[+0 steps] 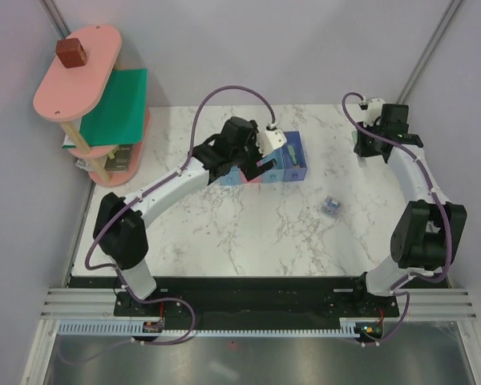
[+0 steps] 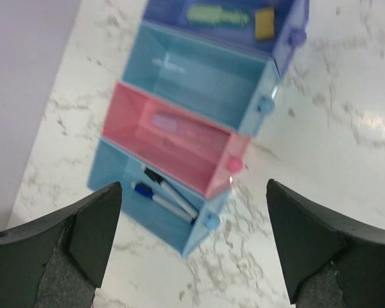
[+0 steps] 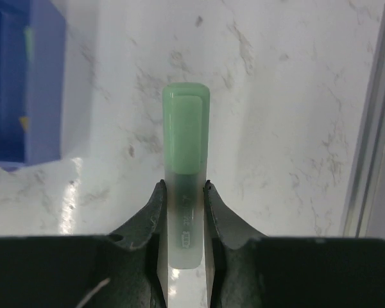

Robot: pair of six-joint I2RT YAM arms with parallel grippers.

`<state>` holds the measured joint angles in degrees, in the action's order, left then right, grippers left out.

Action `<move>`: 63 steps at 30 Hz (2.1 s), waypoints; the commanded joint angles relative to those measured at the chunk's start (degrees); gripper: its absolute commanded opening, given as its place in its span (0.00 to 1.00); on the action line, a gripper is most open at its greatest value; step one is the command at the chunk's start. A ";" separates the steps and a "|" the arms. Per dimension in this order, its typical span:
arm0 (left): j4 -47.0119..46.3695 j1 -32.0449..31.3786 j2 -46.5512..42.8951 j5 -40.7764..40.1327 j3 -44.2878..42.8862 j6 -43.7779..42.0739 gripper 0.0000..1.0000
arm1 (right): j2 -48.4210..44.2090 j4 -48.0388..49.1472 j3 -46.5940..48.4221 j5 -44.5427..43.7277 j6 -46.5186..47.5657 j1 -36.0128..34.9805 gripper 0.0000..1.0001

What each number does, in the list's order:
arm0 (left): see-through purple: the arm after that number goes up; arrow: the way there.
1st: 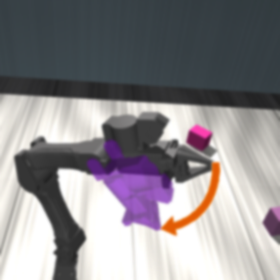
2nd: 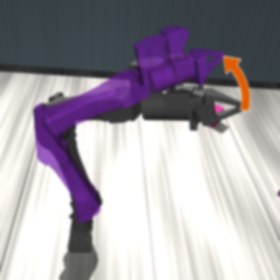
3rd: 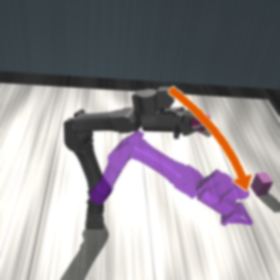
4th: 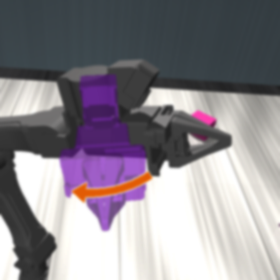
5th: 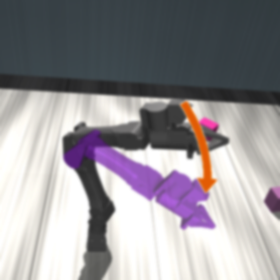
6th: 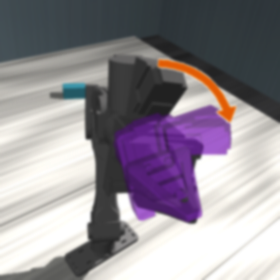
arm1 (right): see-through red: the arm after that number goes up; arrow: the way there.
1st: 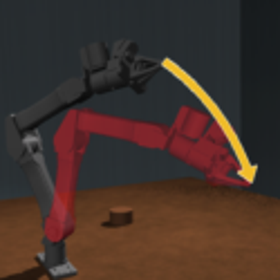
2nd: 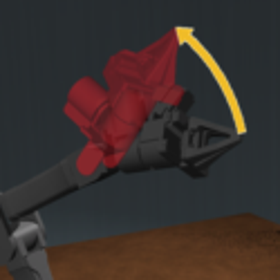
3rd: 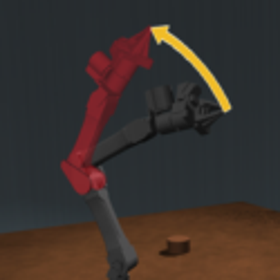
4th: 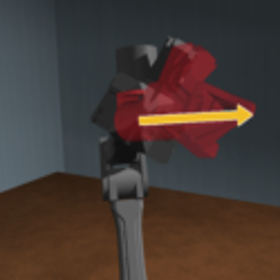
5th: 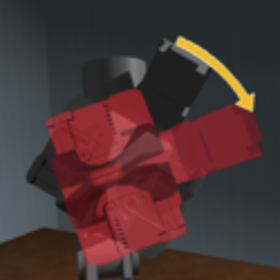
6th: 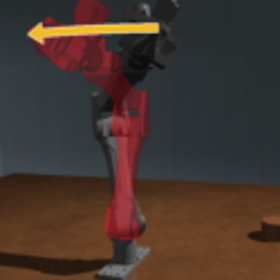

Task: Sort the stationery into containers
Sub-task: Pick up the stationery from the corner of the board, then place the stationery in the storage box.

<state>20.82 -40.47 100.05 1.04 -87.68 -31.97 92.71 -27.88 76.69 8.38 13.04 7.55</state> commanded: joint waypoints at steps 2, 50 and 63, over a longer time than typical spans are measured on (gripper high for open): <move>5.89 0.13 -8.63 -3.94 11.20 -5.91 0.98 | 2.29 -0.95 11.81 3.66 -6.70 -9.46 0.04; 22.95 0.13 -24.38 1.60 20.18 -8.11 0.97 | 34.30 8.45 30.81 4.01 -8.30 -36.47 0.14; 22.95 0.04 -24.03 1.07 17.98 -9.43 0.97 | 29.12 7.23 28.34 1.11 -3.02 -36.73 0.64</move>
<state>43.94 -40.47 76.34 1.98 -66.72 -39.53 126.58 -21.43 105.10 11.09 7.33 -29.04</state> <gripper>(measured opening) 0.971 0.597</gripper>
